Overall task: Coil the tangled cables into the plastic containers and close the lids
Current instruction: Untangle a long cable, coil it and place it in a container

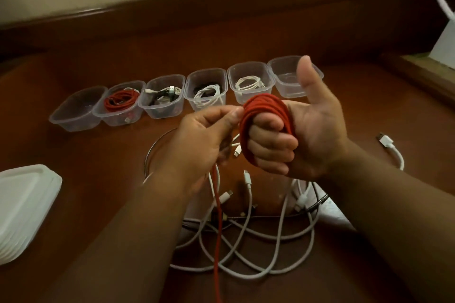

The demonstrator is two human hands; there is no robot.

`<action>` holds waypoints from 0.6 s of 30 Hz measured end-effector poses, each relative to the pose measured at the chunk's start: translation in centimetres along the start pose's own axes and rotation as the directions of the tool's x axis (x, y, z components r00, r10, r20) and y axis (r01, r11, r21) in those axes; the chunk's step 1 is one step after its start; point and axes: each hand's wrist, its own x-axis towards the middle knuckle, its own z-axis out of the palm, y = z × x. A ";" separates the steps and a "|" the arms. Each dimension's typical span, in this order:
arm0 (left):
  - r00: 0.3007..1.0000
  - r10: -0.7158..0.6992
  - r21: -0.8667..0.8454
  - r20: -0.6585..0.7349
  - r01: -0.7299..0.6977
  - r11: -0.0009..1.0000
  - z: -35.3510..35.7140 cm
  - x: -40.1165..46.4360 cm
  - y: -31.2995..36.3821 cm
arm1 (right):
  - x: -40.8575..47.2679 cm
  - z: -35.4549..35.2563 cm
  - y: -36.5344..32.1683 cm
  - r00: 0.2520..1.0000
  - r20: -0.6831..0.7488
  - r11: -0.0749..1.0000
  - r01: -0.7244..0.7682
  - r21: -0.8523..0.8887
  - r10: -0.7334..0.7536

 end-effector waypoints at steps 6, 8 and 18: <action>0.979 -0.168 0.124 0.116 0.153 0.980 2.7 -0.9 -0.6 | 0.3 0.4 0.1 0.878 -0.282 0.908 0.417 0.051 -0.387; 0.966 -0.174 0.260 0.193 0.120 0.958 3.2 -1.5 -1.0 | 0.2 -0.4 -0.3 0.748 -0.433 0.865 0.441 -0.241 -0.502; 0.955 0.268 0.590 0.127 -0.290 0.753 -0.2 -1.0 0.4 | 0.5 -0.1 1.2 0.817 -0.498 0.190 -0.461 -0.867 -0.291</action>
